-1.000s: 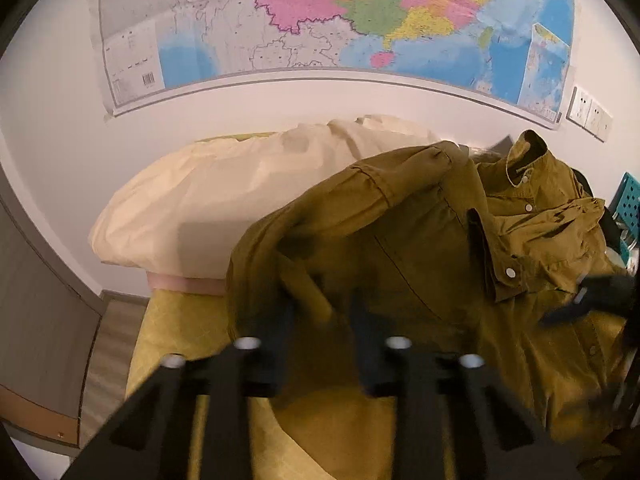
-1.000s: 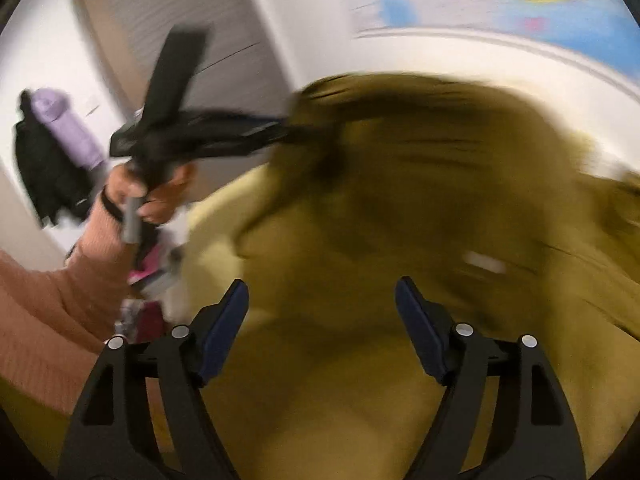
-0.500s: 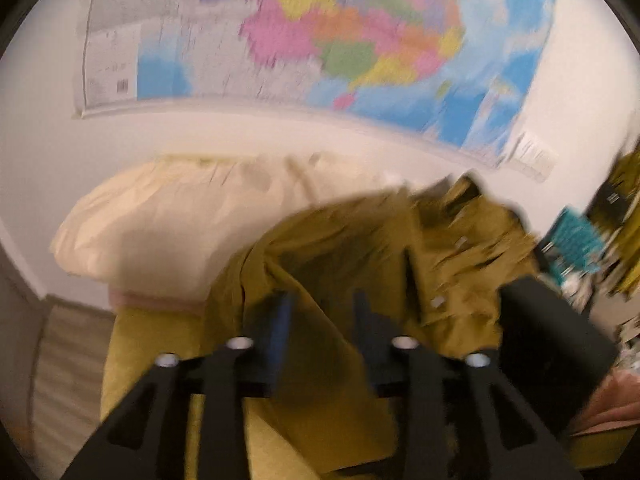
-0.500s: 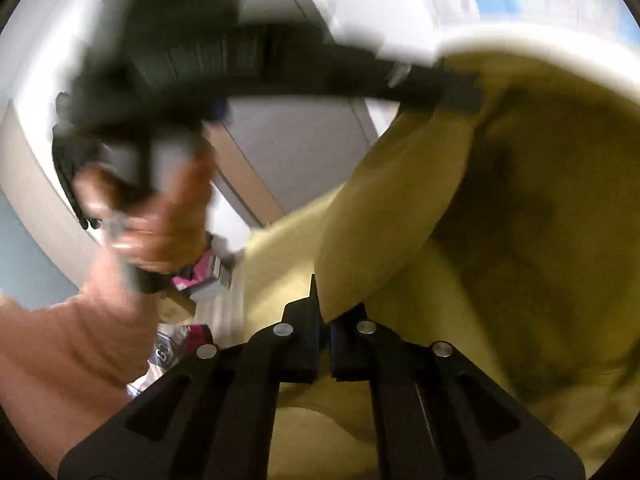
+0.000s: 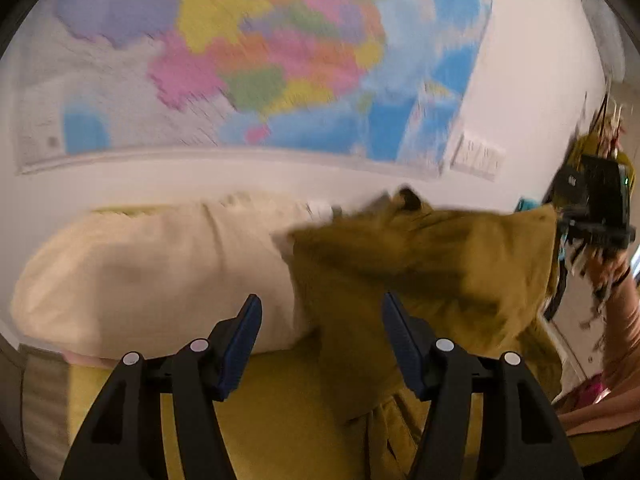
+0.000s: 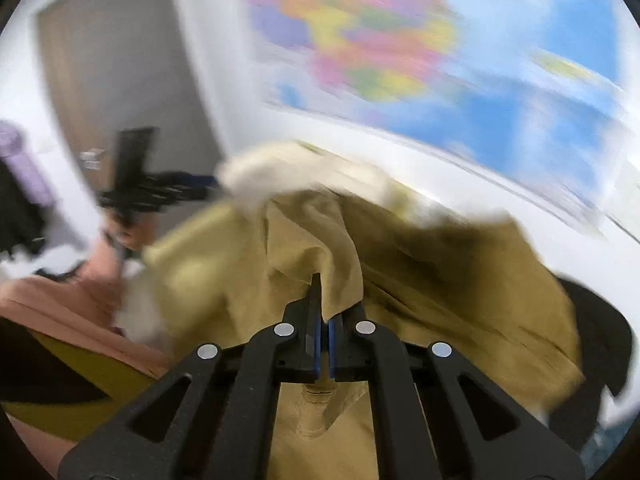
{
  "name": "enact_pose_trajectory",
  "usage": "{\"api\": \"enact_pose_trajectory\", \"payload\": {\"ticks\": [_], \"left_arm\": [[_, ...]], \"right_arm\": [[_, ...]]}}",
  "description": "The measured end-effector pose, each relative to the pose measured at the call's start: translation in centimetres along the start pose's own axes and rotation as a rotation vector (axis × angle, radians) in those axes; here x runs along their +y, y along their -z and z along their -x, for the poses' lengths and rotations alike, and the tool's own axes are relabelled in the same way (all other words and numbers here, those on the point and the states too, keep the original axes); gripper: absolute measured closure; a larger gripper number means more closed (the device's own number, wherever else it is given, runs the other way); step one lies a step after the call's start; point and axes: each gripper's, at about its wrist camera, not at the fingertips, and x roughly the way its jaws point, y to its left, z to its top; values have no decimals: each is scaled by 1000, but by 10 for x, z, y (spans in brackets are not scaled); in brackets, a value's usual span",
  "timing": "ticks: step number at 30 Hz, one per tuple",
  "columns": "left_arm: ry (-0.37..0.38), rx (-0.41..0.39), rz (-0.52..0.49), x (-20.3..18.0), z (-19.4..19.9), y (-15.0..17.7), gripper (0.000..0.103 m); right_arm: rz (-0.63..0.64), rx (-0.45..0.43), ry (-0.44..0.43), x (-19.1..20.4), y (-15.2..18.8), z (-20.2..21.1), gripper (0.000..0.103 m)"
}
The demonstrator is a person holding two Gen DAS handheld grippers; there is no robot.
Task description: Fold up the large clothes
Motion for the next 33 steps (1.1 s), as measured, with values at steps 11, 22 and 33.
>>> {"api": "enact_pose_trajectory", "payload": {"ticks": [11,22,33], "left_arm": [[-84,279,-108,-48,-150,2,41],[-145,228,-113,-56,-164,-17,32],[-257,297,-137,-62,-211,-7,23]], "right_arm": [[-431,172,177,-118,127,-68,18],[-325,38,187,-81,162,-60,35],[-522,-2,89,-150,154,17,96]]}}
